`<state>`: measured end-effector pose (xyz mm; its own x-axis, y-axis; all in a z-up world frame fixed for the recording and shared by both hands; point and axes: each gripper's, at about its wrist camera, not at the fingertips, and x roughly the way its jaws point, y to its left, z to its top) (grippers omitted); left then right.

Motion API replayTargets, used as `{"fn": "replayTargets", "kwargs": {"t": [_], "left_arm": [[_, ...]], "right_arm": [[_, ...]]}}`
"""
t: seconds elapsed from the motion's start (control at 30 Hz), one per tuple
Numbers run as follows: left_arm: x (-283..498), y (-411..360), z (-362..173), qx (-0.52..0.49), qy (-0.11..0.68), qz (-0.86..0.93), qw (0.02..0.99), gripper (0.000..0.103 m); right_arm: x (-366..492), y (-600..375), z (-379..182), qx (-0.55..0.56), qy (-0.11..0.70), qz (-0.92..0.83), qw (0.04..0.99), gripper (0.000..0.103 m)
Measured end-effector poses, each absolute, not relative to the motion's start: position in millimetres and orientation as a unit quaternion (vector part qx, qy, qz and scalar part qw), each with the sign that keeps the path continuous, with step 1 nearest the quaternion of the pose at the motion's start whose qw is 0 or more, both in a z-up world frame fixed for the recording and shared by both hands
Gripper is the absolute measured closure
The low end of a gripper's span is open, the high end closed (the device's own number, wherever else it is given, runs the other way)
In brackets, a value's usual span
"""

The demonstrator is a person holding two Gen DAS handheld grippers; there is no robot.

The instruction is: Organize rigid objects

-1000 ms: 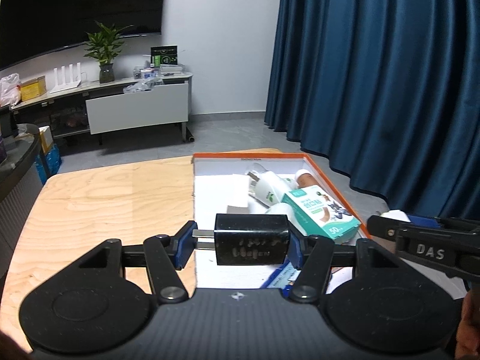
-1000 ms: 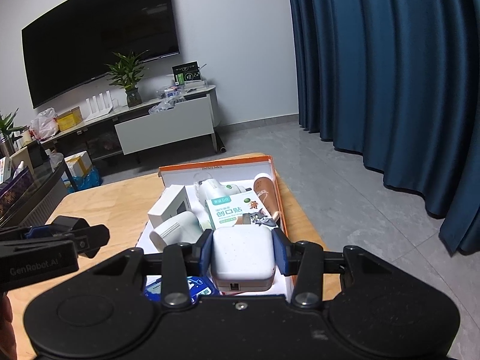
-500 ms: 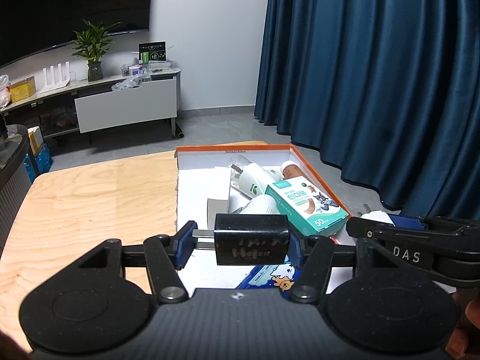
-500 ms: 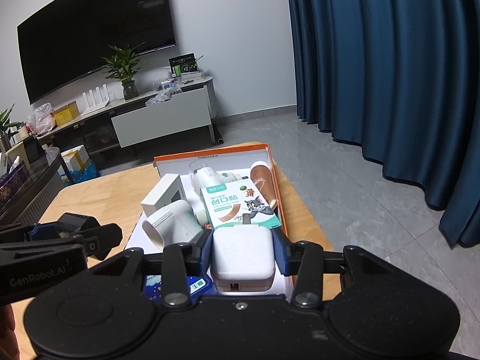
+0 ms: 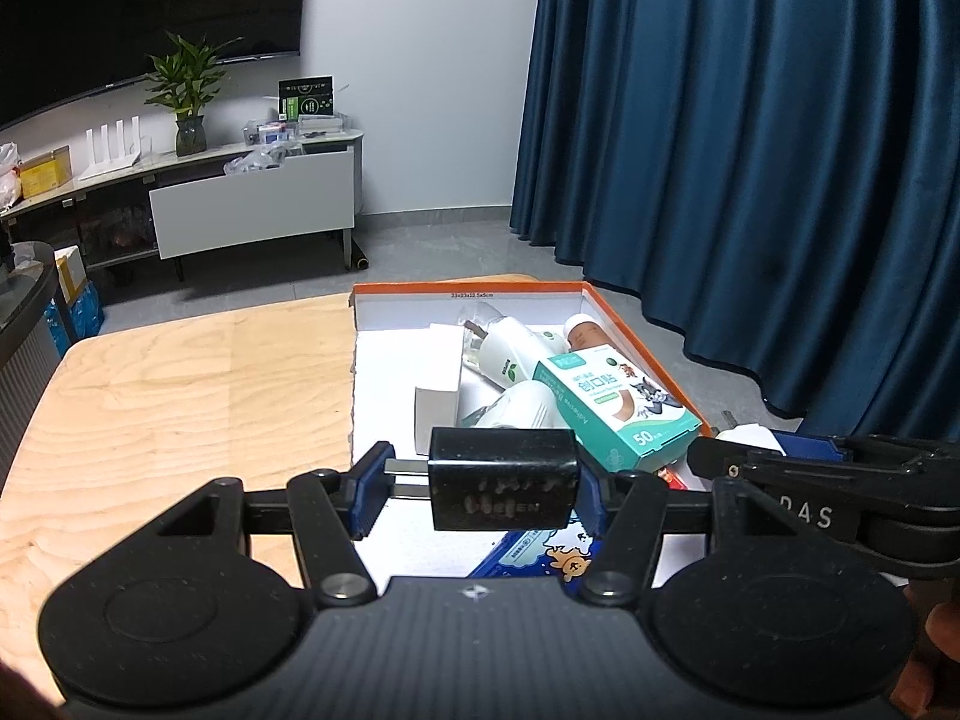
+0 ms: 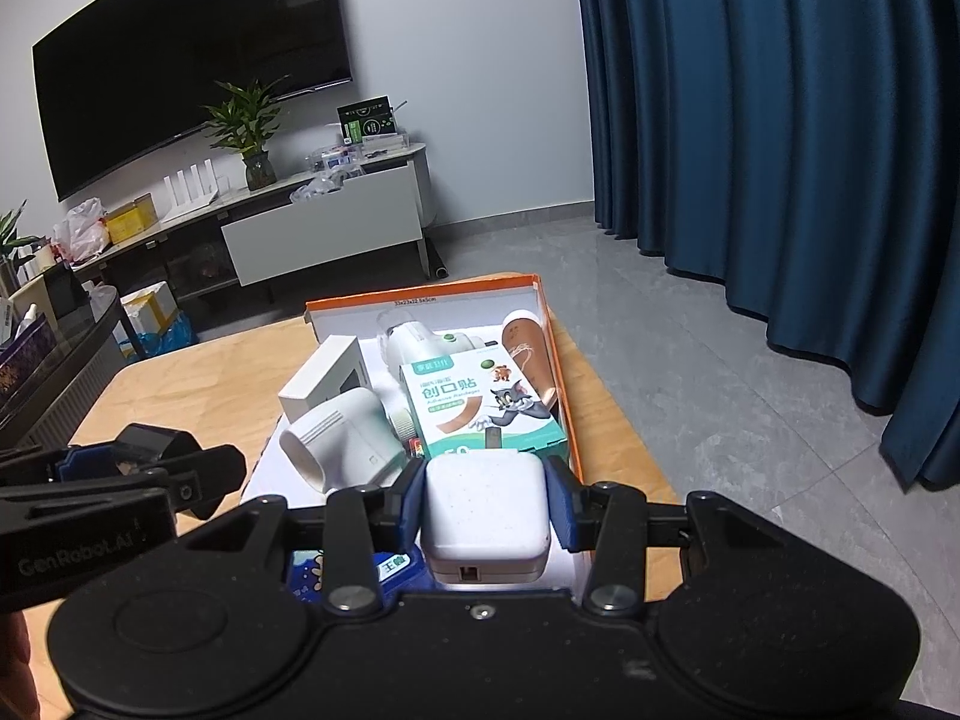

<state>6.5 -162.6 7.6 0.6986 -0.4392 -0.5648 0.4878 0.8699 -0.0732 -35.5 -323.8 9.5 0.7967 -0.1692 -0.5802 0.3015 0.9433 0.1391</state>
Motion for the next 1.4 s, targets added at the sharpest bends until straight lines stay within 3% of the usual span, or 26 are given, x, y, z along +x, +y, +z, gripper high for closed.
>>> {"fn": "replayTargets", "kwargs": {"t": [0.37, 0.67, 0.87, 1.07, 1.4], "left_arm": [[13.6, -164.3, -0.1, 0.042, 0.308, -0.252, 0.917, 0.042], [23.6, -191.5, -9.5, 0.042, 0.305, -0.292, 0.905, 0.041], [18.7, -191.3, -3.7, 0.048, 0.301, -0.287, 0.908, 0.021], [2.6, -170.0, 14.9, 0.051, 0.298, -0.252, 0.919, 0.001], [-35.6, -151.2, 18.6, 0.068, 0.331, -0.187, 0.923, 0.000]], "right_arm": [[-37.5, -335.1, 9.7, 0.125, 0.286, -0.129, 0.941, 0.046], [-51.3, -344.2, 22.5, 0.118, 0.267, -0.156, 0.944, 0.035], [-59.7, -341.8, 32.6, 0.096, 0.273, -0.158, 0.944, 0.024], [-72.0, -335.0, 42.1, 0.085, 0.287, -0.148, 0.943, 0.023], [-99.0, -327.9, 30.6, 0.103, 0.336, -0.123, 0.928, 0.020]]}}
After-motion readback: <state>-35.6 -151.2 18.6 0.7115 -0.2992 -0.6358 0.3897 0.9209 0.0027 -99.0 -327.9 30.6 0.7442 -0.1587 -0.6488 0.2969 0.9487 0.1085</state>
